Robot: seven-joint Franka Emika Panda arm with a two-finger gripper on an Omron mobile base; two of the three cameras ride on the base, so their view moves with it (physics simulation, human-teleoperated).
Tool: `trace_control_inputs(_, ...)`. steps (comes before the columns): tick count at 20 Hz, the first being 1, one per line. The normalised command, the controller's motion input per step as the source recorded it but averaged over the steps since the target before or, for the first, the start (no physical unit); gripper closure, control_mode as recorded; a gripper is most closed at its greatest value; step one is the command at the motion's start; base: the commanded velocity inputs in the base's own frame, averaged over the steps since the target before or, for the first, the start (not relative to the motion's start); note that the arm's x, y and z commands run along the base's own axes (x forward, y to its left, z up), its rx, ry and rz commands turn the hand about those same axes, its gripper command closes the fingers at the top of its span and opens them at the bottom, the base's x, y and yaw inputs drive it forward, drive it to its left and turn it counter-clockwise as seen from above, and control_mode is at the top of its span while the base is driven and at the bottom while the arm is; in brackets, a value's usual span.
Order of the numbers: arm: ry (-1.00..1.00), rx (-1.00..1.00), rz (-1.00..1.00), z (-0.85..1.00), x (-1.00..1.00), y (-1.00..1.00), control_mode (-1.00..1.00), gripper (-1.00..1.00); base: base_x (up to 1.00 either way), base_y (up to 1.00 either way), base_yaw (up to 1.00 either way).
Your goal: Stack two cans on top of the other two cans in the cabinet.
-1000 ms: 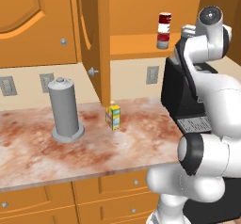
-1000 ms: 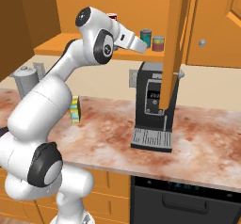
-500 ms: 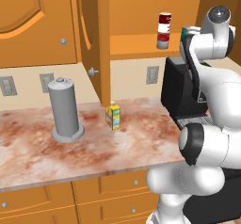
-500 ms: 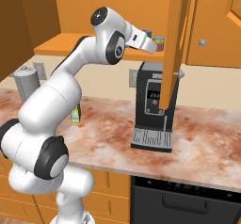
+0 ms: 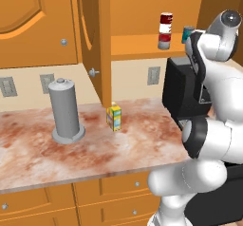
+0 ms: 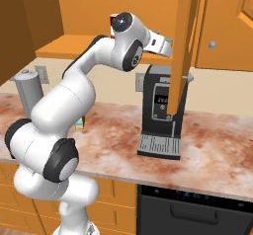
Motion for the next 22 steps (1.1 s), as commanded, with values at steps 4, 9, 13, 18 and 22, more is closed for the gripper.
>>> trace_control_inputs(4,0.0,0.0,0.1,-0.16,0.3,-0.19,-1.0,-1.0,0.0,0.0,0.0)
trace_control_inputs(9,0.0,0.0,0.06,-0.03,0.36,-0.12,-1.0,-1.0,0.0,0.0,0.0)
trace_control_inputs(13,0.0,0.0,0.0,0.0,0.32,-0.08,-1.0,-1.0,0.0,0.0,0.0)
trace_control_inputs(18,0.0,0.0,0.0,0.0,0.35,-0.13,-1.0,-1.0,0.0,0.0,0.0)
trace_control_inputs(22,0.0,0.0,0.0,0.0,0.31,-0.06,-1.0,-1.0,0.0,0.0,0.0)
